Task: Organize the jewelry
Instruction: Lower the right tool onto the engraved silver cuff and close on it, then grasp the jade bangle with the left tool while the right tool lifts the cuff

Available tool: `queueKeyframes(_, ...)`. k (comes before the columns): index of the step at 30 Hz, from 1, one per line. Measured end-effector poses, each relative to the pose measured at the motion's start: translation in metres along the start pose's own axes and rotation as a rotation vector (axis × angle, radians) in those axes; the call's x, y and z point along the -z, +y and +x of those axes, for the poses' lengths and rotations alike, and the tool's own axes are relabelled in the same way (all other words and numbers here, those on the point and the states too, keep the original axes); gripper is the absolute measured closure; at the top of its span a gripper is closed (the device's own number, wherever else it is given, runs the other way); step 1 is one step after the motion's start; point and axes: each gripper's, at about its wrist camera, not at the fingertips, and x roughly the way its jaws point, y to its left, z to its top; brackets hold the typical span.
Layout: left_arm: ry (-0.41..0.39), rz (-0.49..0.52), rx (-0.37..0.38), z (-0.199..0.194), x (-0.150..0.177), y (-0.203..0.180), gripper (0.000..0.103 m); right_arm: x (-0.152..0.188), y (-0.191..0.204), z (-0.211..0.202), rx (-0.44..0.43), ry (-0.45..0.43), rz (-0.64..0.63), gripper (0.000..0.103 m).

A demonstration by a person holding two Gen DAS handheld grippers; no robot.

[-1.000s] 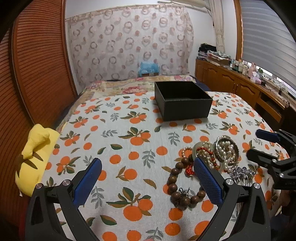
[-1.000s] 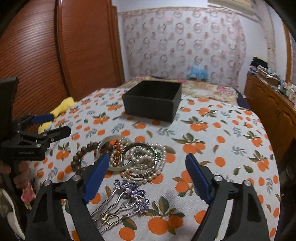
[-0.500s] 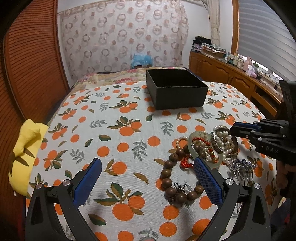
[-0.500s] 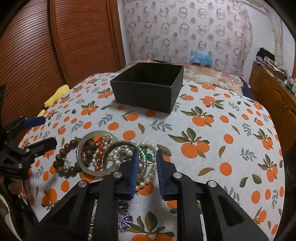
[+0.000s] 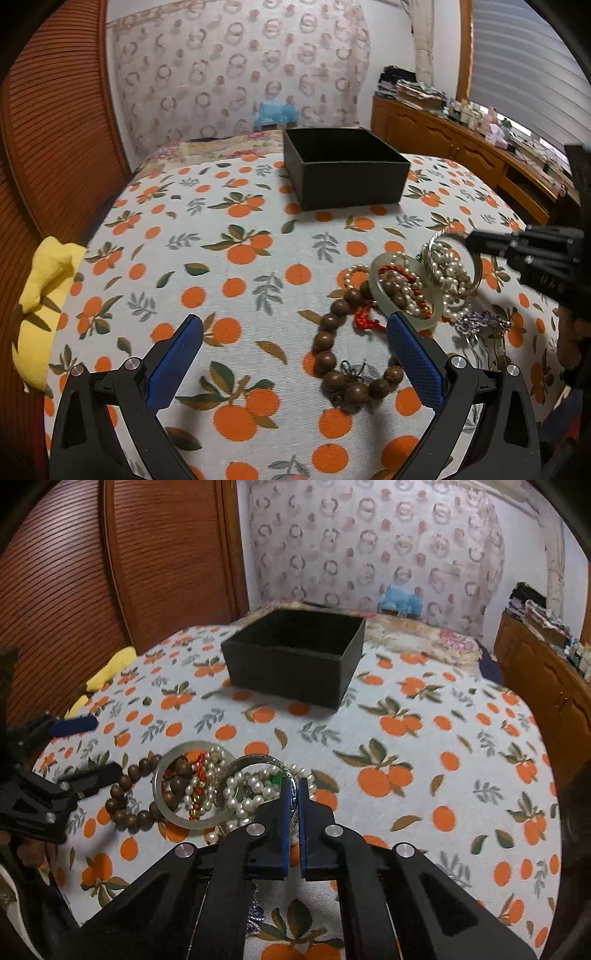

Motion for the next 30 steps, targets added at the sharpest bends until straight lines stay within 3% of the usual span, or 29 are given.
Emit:
queueKeyframes(12,0.074,0.219,0.123,0.024,-0.014,-0.046,0.007,-0.006,-0.015,-0.034,0.036,-0.094,0.015,0.099)
queueKeyframes(24,0.13,0.353,0.14,0.049,-0.022,-0.076,0.007,-0.002,-0.027,-0.036,0.052,-0.096,0.03,0.099)
queueKeyframes(29,0.137,0.335,0.2,0.052,-0.028,-0.073,0.035,0.0,-0.027,-0.037,0.052,-0.095,0.028,0.099)
queueKeyframes(30,0.136,0.333,0.197,0.051,-0.028,-0.073,0.035,0.0,-0.027,-0.037,0.052,-0.095,0.028,0.099)
